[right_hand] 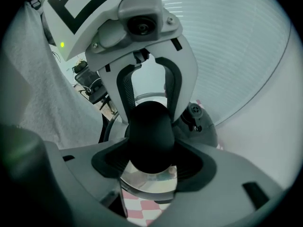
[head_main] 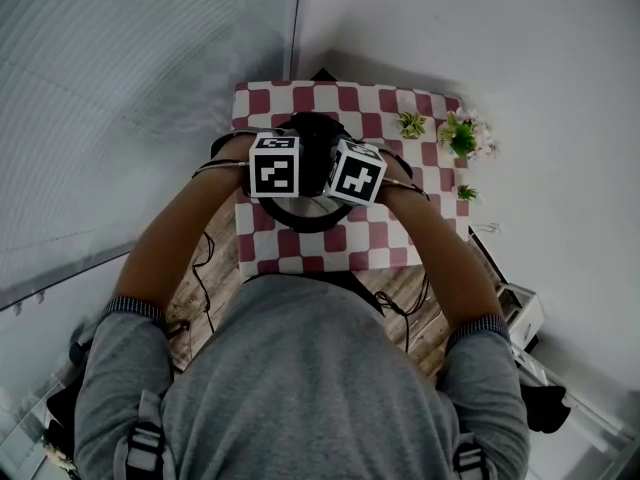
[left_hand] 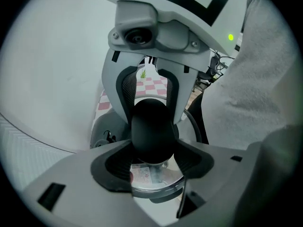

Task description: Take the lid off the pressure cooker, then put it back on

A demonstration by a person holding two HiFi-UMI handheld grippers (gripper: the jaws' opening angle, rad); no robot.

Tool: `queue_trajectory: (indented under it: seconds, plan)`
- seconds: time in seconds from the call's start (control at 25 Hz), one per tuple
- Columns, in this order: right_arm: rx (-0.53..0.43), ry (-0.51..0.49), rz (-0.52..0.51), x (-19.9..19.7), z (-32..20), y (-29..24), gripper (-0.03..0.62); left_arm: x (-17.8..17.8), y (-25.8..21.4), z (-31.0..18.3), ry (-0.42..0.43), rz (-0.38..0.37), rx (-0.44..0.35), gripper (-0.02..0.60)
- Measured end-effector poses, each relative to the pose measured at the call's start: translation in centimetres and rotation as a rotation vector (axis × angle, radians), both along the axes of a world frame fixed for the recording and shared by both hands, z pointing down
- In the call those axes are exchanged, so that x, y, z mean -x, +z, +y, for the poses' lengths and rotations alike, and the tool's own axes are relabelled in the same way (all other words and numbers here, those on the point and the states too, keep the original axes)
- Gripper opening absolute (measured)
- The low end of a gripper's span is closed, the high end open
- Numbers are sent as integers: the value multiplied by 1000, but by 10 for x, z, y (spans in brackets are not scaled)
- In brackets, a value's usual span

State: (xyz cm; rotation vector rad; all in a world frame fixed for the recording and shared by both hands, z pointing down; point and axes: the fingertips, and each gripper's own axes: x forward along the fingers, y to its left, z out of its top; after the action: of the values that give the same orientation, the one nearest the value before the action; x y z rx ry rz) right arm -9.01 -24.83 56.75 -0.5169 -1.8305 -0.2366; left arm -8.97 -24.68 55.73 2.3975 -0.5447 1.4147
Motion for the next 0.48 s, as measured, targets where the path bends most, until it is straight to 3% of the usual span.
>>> queue_trajectory:
  seconds: [0.48]
  plan:
    - [5,137,25,1,1,-2,295,1,0,0,111,-9,29,298]
